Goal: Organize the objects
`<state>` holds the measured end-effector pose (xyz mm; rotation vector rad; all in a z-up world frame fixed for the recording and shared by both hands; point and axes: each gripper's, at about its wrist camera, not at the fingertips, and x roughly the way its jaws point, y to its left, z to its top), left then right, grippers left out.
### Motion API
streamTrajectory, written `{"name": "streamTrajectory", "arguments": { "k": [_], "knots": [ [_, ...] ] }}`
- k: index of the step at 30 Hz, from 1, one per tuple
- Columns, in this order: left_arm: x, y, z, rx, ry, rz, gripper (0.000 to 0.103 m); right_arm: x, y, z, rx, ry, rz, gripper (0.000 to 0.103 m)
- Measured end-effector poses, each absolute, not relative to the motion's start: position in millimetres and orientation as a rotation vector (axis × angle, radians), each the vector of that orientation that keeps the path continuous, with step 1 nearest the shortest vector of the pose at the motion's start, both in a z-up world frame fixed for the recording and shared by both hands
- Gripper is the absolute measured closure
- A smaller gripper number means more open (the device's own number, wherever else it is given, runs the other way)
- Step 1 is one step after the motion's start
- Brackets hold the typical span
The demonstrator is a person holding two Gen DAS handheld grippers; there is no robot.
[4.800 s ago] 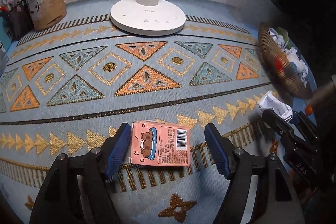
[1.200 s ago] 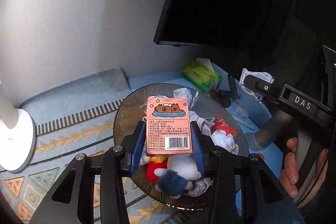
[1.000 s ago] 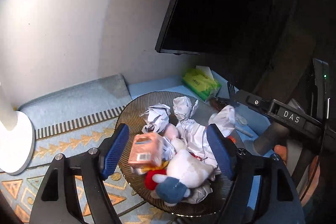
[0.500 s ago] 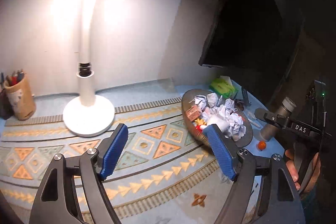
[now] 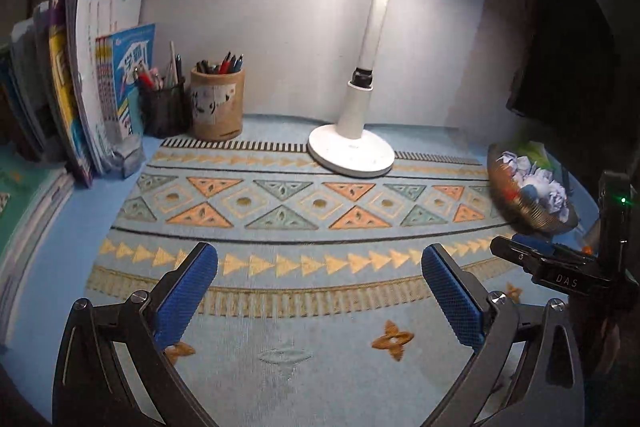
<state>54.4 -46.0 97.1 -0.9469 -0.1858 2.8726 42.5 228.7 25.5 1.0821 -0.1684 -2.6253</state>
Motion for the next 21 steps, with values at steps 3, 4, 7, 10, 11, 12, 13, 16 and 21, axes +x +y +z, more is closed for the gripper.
{"name": "streamTrajectory", "arguments": {
  "k": [3, 4, 7, 10, 11, 12, 13, 16, 21],
  "knots": [
    [46, -42, 65, -0.982, -0.175, 2.887, 0.001, 37, 215, 3, 1.099, -0.069, -2.624, 0.035],
    [43, -41, 58, -0.987, -0.179, 2.886, 0.001, 37, 212, -2, 1.107, -0.049, -2.625, 0.035],
    [38, -43, 41, -1.013, -0.196, 2.895, 0.001, 35, 208, -11, 1.128, -0.003, -2.626, 0.035],
    [32, -48, 37, -1.062, -0.250, 2.865, 0.001, 37, 203, -11, 1.112, 0.037, -2.637, 0.014],
    [29, -50, 34, -1.091, -0.263, 2.865, 0.001, 37, 201, -11, 1.115, 0.059, -2.654, 0.010],
    [26, -50, 31, -1.136, -0.275, 2.852, 0.001, 38, 199, -11, 1.113, 0.081, -2.674, 0.007],
    [23, -50, 27, -1.180, -0.285, 2.829, 0.001, 39, 197, -11, 1.110, 0.098, -2.683, 0.007],
    [18, -47, 21, -1.255, -0.260, 2.825, 0.001, 38, 194, -13, 1.128, 0.133, -2.703, 0.007],
    [17, -32, 15, -1.319, -0.121, 2.849, 0.001, 29, 197, -20, 1.225, 0.122, -2.698, 0.007]
  ]
}}
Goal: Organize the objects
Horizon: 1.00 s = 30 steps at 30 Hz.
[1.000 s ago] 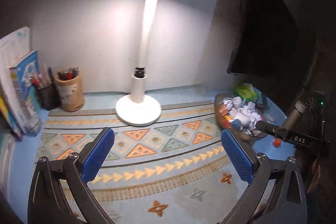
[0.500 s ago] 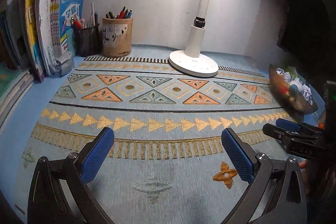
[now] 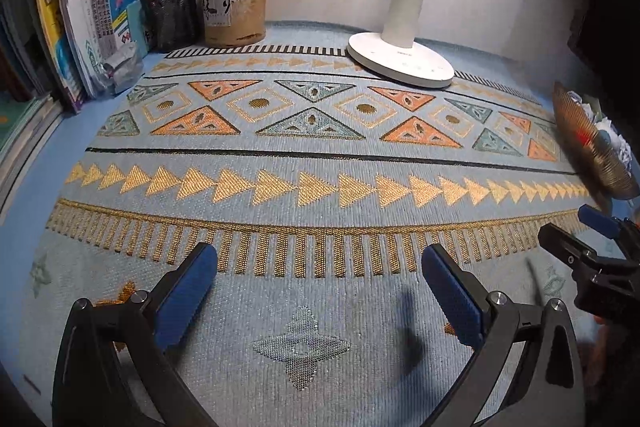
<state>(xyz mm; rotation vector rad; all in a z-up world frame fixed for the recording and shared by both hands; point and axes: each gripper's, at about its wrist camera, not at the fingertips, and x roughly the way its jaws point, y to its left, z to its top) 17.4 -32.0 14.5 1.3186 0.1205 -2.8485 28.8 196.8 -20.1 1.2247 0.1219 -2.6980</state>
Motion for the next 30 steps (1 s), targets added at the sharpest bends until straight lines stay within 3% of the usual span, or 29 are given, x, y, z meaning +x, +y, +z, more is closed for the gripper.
{"name": "streamTrajectory", "arguments": {
  "k": [5, 30],
  "knots": [
    [17, -22, 14, 1.333, 0.007, -2.846, 0.001, 29, 200, -20, 1.229, 0.087, -2.694, 0.007],
    [-6, -27, 5, 1.409, 0.046, -2.750, 0.000, 15, 202, -33, 1.376, 0.064, -2.647, 0.006]
  ]
}}
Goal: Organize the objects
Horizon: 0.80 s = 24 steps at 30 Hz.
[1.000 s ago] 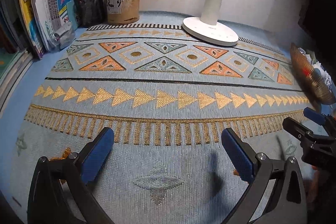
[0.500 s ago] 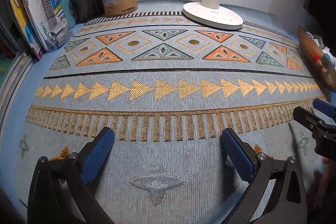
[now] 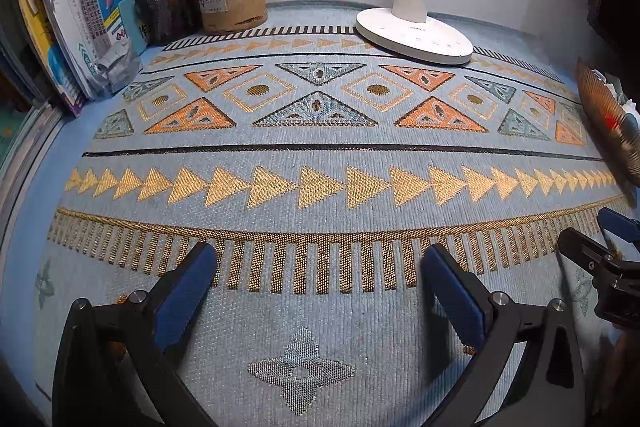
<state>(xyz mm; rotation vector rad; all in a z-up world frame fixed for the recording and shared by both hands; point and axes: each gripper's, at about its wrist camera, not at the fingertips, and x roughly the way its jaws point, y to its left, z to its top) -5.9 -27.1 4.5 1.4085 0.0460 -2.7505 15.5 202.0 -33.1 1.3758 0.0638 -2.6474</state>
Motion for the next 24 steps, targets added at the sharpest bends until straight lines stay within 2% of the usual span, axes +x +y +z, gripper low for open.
{"name": "streamTrajectory", "arguments": {
  "k": [24],
  "knots": [
    [-5.6, -27.3, 3.2, 1.408, 0.044, -2.752, 0.000, 14.7, 196.9, -35.1, 1.400, 0.124, -2.634, 0.000]
  ]
}}
